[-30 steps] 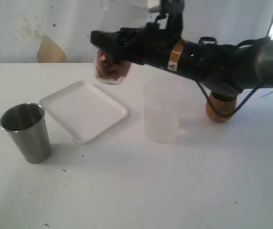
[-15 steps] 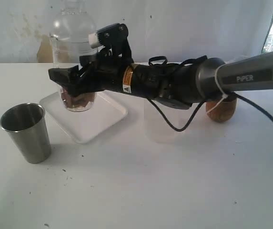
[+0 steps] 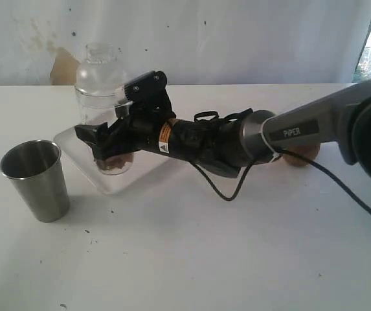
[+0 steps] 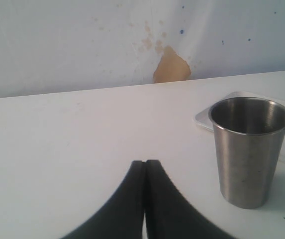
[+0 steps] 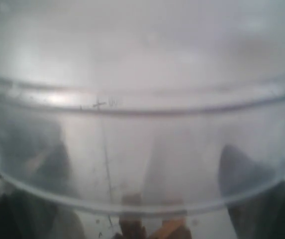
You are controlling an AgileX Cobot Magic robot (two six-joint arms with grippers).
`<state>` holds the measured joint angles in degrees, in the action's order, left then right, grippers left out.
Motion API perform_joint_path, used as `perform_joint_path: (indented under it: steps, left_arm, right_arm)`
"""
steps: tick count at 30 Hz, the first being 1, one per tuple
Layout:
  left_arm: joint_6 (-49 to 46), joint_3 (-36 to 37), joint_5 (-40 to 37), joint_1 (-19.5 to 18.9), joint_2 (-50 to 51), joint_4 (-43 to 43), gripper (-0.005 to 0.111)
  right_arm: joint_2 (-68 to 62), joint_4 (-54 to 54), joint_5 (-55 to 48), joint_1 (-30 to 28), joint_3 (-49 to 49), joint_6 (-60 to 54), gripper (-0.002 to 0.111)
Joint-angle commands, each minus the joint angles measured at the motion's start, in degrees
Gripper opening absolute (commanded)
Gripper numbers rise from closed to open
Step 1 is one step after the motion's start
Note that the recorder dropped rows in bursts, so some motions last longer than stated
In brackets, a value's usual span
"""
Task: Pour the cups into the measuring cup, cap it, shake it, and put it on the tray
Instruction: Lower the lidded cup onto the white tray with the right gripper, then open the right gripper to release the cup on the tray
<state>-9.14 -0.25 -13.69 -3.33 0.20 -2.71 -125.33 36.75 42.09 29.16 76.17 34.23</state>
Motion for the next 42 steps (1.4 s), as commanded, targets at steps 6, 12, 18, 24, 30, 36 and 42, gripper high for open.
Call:
perform_joint_path:
  steps: [6, 12, 18, 24, 30, 36, 42]
  left_arm:
    - [0.1, 0.2, 0.3, 0.1, -0.2, 0.0, 0.0]
    - [0.1, 0.2, 0.3, 0.1, -0.2, 0.0, 0.0]
    - [0.1, 0.2, 0.3, 0.1, -0.2, 0.0, 0.0]
    - [0.1, 0.2, 0.3, 0.1, -0.2, 0.0, 0.0]
    - [0.1, 0.2, 0.3, 0.1, -0.2, 0.0, 0.0]
    - [0.1, 0.2, 0.3, 0.1, -0.2, 0.0, 0.0]
    - [0.1, 0.2, 0.3, 0.1, -0.2, 0.0, 0.0]
  right_arm:
    - [-1.5, -2.3, 3.0, 0.0, 0.7, -5.0, 0.0]
    - [-6.2, -2.9, 4.4, 0.0, 5.1, -5.6, 0.0]
    - [-9.3, -3.6, 4.3, 0.0, 7.5, -5.6, 0.0]
    - [-9.5, -3.7, 4.6, 0.0, 7.8, -6.2, 0.022]
    - [-9.5, -4.0, 4.6, 0.0, 7.8, -7.6, 0.089]
    - [-9.3, -4.0, 4.8, 0.0, 7.8, -7.6, 0.096]
    - [-7.0, -4.0, 4.6, 0.0, 8.1, -8.0, 0.096]
